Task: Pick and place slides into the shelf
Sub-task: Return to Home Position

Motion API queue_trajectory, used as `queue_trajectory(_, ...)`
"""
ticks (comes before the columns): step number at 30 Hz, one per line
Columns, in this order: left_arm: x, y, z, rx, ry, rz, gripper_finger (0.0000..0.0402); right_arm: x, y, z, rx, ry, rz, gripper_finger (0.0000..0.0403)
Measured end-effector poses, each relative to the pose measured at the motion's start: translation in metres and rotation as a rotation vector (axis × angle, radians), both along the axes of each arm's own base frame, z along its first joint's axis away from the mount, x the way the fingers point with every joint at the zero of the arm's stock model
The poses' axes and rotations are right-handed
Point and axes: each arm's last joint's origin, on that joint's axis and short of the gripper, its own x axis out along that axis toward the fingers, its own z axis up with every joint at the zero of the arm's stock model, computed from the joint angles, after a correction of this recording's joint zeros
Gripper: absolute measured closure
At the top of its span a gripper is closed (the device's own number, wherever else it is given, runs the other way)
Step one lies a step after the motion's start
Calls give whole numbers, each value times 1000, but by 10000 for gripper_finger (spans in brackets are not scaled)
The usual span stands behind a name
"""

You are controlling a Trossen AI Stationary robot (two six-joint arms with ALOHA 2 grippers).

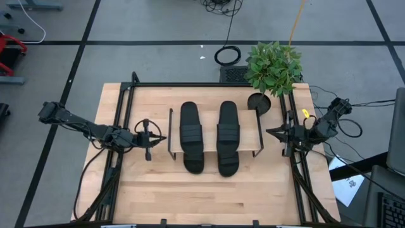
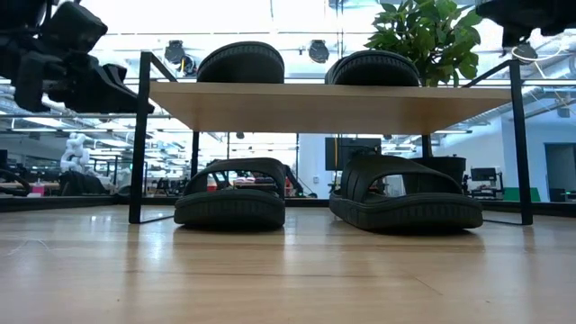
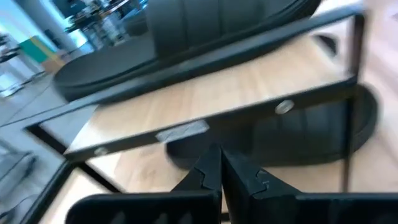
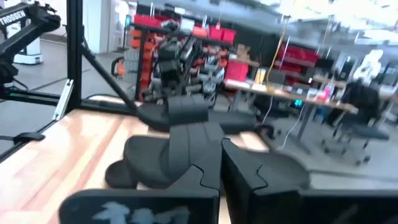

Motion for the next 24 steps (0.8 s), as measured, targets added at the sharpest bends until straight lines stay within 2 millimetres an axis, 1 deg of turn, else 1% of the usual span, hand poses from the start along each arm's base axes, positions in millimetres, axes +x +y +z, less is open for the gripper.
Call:
queue_trajectory(4,-1,3,-2,34,16,79,398,-6,-5,7,-28,-69,1,403)
queue_trajectory(8,-2,5,-1,57,4,143,390,-11,-8,8,-56,-104,41,403)
queue_trajectory(10,-3,5,1,65,-9,155,392,-11,-9,4,-54,-111,28,403)
queue_trajectory(13,-6,7,5,78,-42,187,399,-6,-6,-8,-73,-76,34,403)
queue_trajectory(15,-9,9,10,83,-74,207,398,-4,-5,-11,-65,-87,45,403)
queue_trajectory(17,-10,11,15,79,-114,212,395,-3,-5,-11,-42,-91,61,403)
queue_trajectory(20,-12,15,21,88,-155,187,397,-1,-4,-14,-49,-79,136,403)
queue_trajectory(24,-13,19,24,77,-182,137,398,1,-4,-18,-12,-76,174,403)
